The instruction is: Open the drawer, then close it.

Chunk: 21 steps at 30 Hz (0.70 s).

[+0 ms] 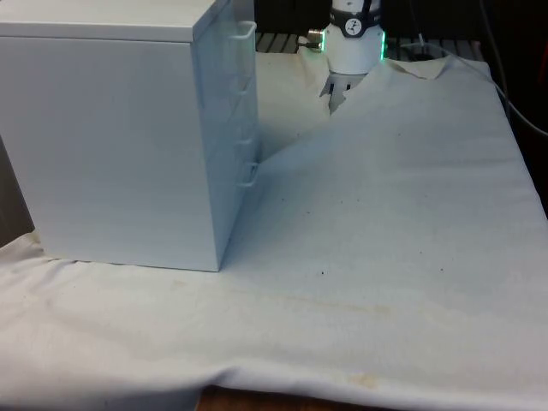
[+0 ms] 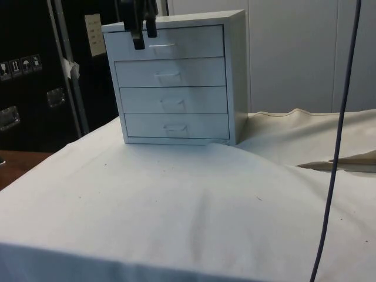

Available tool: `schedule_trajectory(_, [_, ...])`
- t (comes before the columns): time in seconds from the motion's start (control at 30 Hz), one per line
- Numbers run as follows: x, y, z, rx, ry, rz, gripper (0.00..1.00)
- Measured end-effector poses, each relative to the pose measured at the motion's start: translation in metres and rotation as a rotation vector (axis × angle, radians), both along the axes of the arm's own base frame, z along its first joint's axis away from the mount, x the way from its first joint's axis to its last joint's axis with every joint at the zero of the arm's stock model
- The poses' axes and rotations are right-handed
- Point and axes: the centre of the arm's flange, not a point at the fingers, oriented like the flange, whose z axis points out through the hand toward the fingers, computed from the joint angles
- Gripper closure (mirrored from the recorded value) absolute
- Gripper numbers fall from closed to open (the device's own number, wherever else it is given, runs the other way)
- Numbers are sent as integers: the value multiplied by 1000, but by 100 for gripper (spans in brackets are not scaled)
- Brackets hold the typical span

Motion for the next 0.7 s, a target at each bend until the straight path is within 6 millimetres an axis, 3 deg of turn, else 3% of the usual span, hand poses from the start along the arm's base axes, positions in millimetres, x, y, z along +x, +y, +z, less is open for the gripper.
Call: schedule_trajectory(0.7, [5, -23, -18, -124, -4, 9, 0])
